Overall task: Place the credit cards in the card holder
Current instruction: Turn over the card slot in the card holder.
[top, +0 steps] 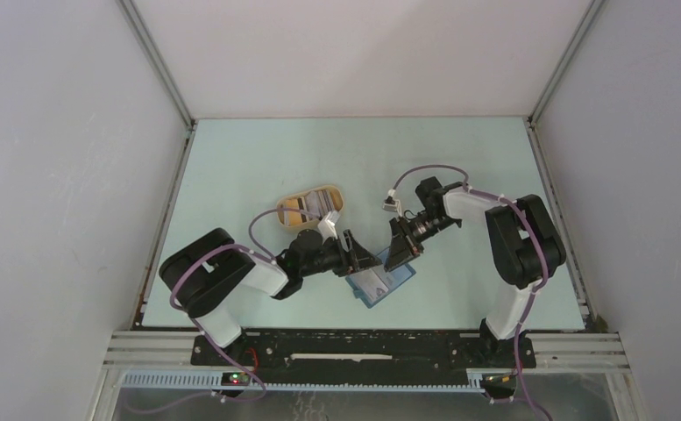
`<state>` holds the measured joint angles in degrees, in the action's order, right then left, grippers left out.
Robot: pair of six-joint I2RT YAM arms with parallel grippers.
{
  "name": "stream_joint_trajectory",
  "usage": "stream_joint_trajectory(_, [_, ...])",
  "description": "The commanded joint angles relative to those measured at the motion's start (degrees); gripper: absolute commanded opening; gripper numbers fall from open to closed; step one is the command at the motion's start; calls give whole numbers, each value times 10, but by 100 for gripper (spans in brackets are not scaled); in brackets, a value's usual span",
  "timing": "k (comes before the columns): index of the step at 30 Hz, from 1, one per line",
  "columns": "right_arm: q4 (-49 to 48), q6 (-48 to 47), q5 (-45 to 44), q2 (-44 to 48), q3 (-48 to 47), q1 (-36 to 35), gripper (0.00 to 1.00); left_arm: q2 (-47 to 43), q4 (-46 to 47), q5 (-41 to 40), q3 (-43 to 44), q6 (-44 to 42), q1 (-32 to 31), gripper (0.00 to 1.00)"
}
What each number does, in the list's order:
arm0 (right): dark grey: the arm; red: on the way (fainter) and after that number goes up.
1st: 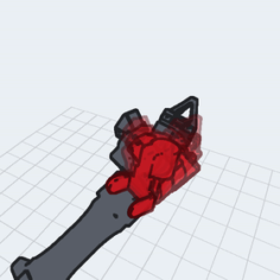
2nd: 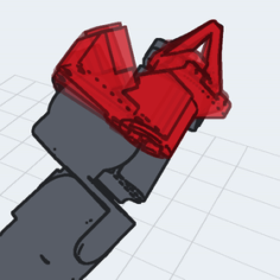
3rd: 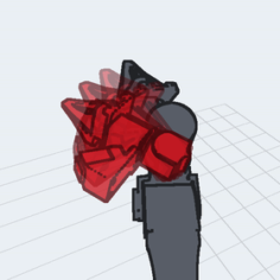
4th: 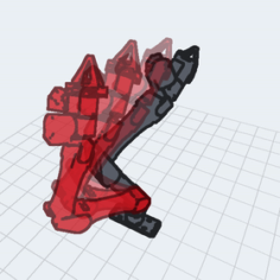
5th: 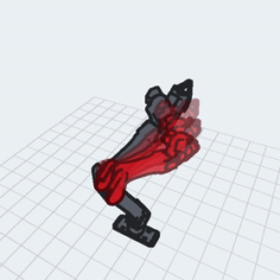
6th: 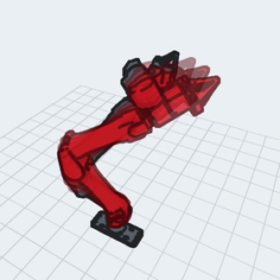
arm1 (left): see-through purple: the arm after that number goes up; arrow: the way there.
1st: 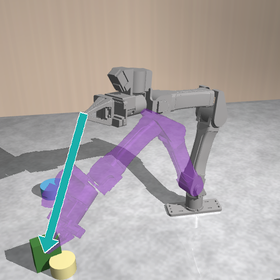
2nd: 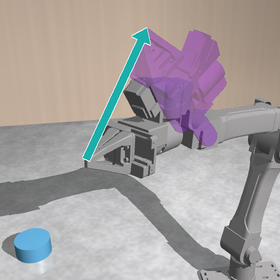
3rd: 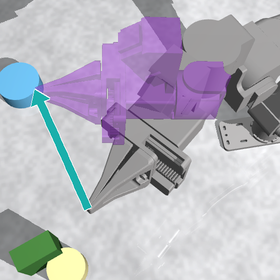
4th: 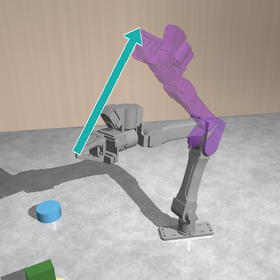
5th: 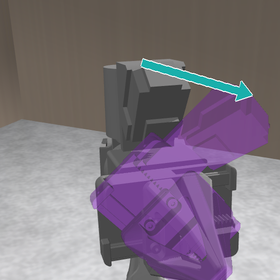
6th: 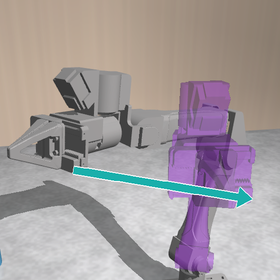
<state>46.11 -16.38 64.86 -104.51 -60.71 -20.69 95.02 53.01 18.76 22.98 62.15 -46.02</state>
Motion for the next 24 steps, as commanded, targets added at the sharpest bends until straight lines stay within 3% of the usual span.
stream_joint_trajectory(1, [9, -1, 12, -9, -19, -8, 36, 11, 22, -14, -14, 21, -5, 68])
stream_joint_trajectory(14, [11, 2, 5, -29, -25, -20, 19, 28, 20, -15, -10, 30, -3, 54])
stream_joint_trajectory(19, [16, -2, 2, -29, -27, -22, 20, 31, 20, -16, -15, 31, -3, 36])
stream_joint_trajectory(24, [16, -6, -27, -27, -28, -25, 29, 29, 19, -13, -18, 30, -1, 32])
